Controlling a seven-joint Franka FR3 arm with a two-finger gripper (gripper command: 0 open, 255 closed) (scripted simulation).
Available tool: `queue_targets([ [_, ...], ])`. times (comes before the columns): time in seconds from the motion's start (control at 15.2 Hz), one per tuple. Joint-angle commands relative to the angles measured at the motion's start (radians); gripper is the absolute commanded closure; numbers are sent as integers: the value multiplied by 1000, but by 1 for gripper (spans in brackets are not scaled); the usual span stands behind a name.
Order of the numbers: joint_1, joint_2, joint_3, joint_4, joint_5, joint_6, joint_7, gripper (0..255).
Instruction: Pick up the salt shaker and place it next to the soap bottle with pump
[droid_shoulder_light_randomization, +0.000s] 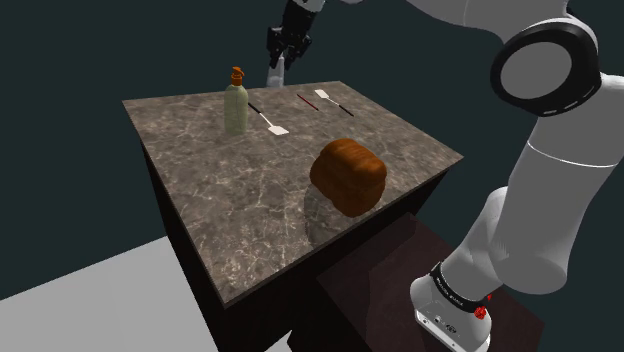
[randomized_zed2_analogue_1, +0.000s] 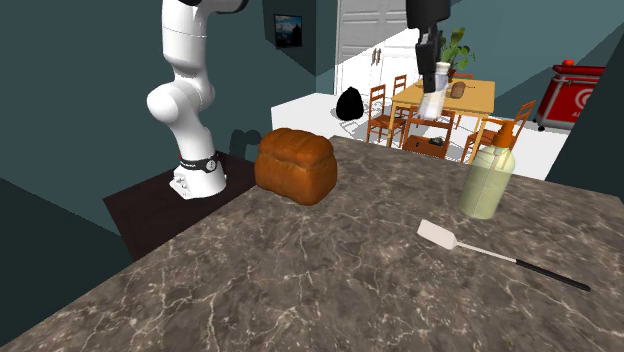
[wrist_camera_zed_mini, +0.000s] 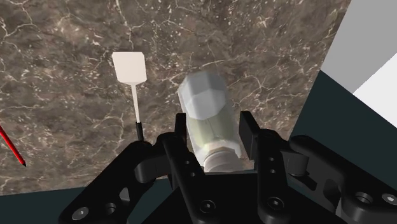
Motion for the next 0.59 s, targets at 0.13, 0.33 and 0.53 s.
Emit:
queue_targets([
  [0.13, 5, -5, 2, -63, 1, 59, -4, 255],
  [0.33, 7, -6, 3, -105, 3, 100, -9, 255],
  [0.53, 9, -5, 5, -144, 6, 139, -14, 255],
])
